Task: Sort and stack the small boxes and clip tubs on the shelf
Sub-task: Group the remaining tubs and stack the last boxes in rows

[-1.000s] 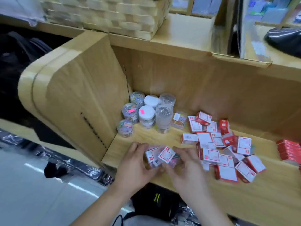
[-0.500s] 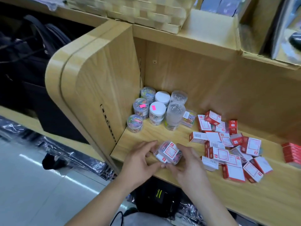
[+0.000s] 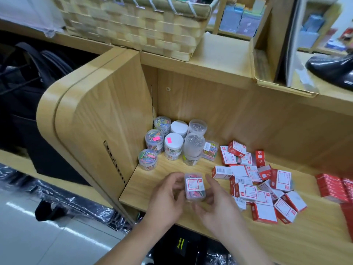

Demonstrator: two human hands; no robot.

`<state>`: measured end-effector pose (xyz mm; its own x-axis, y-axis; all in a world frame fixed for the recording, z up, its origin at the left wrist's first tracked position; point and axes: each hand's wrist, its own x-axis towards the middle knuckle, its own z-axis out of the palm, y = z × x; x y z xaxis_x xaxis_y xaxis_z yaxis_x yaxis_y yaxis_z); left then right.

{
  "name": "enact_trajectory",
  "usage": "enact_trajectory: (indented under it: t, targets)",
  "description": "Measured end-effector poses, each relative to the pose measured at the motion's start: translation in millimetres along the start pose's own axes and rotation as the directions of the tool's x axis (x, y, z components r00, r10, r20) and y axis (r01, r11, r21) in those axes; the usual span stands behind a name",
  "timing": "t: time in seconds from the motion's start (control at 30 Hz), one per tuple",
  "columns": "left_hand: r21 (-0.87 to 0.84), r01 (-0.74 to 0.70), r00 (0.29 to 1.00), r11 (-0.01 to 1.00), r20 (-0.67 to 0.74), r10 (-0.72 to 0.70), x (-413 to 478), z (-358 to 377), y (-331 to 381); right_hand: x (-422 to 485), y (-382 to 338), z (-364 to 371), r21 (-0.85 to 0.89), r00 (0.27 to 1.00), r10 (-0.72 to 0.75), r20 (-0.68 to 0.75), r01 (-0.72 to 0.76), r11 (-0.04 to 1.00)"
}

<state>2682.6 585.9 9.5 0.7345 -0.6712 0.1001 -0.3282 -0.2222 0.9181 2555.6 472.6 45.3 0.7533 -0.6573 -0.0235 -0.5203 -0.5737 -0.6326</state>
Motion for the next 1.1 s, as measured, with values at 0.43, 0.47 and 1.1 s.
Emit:
enact_trajectory:
  t: [0.43, 0.47, 1.1]
  targets:
    - [0.152, -0.146, 0.988, 0.978, 0.073, 0.136, 18, 14, 0, 29, 18, -28, -0.170, 0.956, -0.242, -0.164, 0.215, 0.962]
    - [0.153, -0.157, 0.987, 0.976, 0.067, 0.148, 19, 15, 0, 31, 20, -29, -0.181, 0.957, -0.242, -0.158, 0.213, 0.960]
    - [0.290, -0.191, 0.977, 0.938, -0.034, 0.210, 36, 32, 0, 89, 20, -75, -0.219, 0.966, -0.220, -0.137, 0.188, 0.958]
